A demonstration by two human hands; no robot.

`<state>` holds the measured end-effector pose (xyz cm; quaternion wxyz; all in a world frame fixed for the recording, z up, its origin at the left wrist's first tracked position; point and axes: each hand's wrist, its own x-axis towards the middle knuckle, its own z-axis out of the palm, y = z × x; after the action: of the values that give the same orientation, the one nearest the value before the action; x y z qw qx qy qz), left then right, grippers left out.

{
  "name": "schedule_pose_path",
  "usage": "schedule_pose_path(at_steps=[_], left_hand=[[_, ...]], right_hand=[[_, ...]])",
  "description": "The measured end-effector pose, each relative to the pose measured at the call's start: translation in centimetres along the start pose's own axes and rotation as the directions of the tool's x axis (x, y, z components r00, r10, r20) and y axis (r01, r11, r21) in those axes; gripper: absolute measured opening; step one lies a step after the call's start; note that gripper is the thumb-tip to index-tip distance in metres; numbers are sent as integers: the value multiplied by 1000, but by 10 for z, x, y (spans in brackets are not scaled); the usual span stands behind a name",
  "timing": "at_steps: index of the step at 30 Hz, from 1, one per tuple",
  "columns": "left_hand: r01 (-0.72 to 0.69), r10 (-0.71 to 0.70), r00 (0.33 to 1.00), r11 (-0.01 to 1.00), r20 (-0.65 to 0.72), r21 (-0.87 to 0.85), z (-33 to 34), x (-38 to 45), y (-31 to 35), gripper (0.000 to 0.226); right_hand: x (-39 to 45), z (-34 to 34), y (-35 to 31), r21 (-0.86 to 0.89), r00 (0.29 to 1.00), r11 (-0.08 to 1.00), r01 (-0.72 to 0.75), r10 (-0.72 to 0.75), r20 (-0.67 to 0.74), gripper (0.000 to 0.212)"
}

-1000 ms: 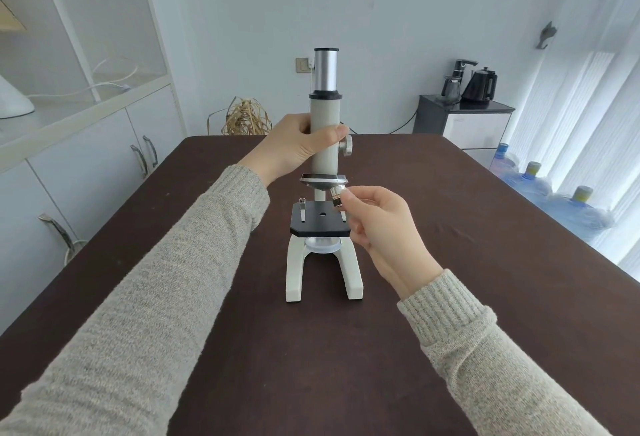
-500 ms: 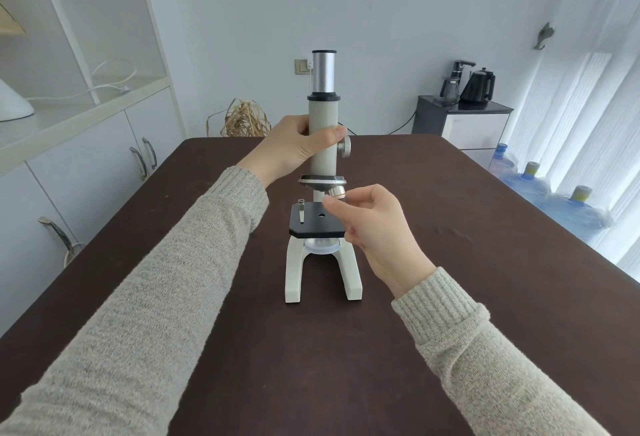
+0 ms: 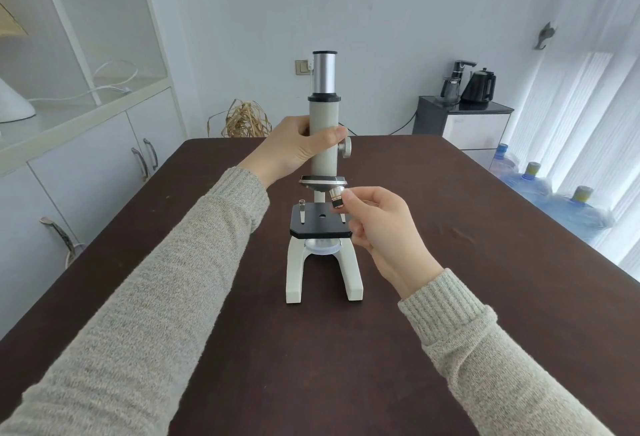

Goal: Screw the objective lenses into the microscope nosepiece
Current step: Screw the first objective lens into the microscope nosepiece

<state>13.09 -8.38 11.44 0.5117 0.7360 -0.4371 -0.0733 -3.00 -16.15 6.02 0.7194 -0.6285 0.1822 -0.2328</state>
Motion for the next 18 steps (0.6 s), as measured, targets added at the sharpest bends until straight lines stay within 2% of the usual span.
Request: schedule_pose_path(at_steps=[2,4,8,11,14,18], left_hand=[[7,-7,1000,1000,-1,-13,0,0,0,58],[-1,1,1000,1000,0,-15,0,0,0,64],[2,-2,1000,1000,5,-12,0,0,0,60],[-1,1,1000,1000,-3,1,0,0,0,67],[5,-5,1000,1000,-3,0,0,1,0,62],[-4,4,1000,1000,-3,5,0,0,1,68]], right_hand=[[1,1,0,6,1000,1000,-3,3,-2,10],[2,3,-1,6,1000,1000,-14,14,-1,12],[2,3,-2,26,999,999,-40,40,6,28],[1,3,0,-35,1000,999,-9,9,6,35],[3,2,2,-80,1000,997,-14,12,-23,33],[3,3,0,-37,1000,999,-16,17,13,24]])
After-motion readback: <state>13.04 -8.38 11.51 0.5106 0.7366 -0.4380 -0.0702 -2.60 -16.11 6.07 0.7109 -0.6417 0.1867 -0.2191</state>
